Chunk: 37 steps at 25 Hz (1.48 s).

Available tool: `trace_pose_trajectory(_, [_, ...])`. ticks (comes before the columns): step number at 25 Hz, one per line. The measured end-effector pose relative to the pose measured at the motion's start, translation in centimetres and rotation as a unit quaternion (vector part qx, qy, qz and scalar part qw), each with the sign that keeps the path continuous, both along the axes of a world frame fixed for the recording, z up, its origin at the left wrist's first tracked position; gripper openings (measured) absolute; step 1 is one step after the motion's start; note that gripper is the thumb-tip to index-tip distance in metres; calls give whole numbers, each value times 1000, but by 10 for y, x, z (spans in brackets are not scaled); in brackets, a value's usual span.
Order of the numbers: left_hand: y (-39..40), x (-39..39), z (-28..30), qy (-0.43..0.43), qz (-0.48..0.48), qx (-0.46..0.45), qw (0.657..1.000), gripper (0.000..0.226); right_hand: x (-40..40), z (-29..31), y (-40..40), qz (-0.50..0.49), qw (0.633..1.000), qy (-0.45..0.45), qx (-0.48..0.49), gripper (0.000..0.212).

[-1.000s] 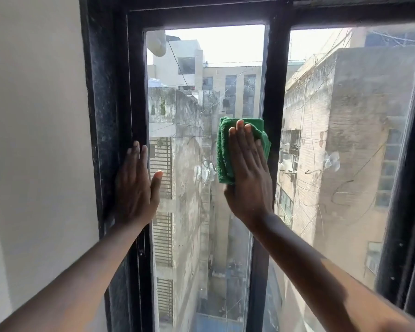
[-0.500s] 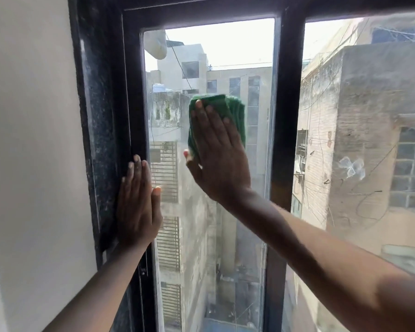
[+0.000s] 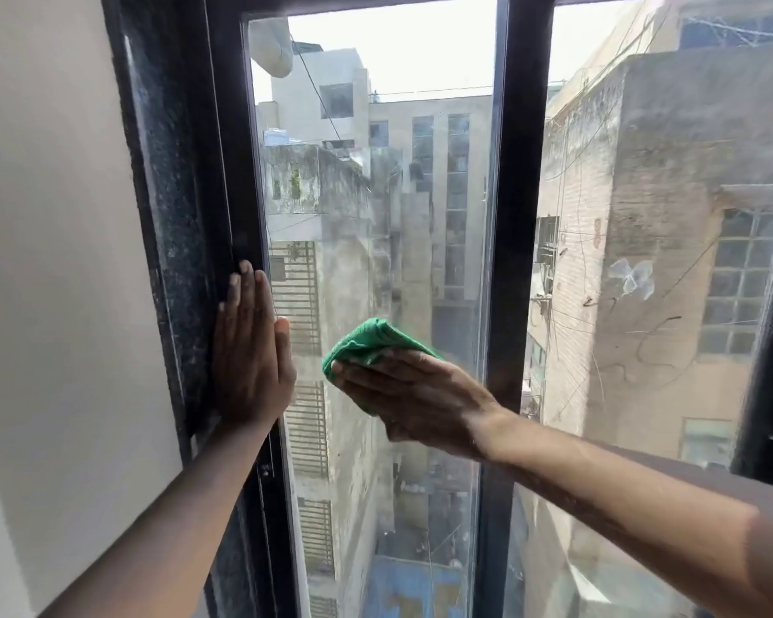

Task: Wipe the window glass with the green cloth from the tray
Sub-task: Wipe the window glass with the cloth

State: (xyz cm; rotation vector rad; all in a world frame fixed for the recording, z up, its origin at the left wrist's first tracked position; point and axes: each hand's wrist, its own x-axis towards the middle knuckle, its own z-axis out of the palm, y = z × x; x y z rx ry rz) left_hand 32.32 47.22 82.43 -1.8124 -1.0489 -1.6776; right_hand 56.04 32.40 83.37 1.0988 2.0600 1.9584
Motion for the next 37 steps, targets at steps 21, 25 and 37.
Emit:
trace_pose_trajectory(21, [9,0,19,-15,-38,32,999,64,-3,-24,0,73,965,250,30,86])
trace_pose_trajectory(25, [-17,29,48,55,-14,59,997,68,39,-90,-33,184,938,277,-93,64])
trace_pose_trajectory(37, [-83,186,86,238,-35,198,950,65,162,57,-118,330,492,719,364,57])
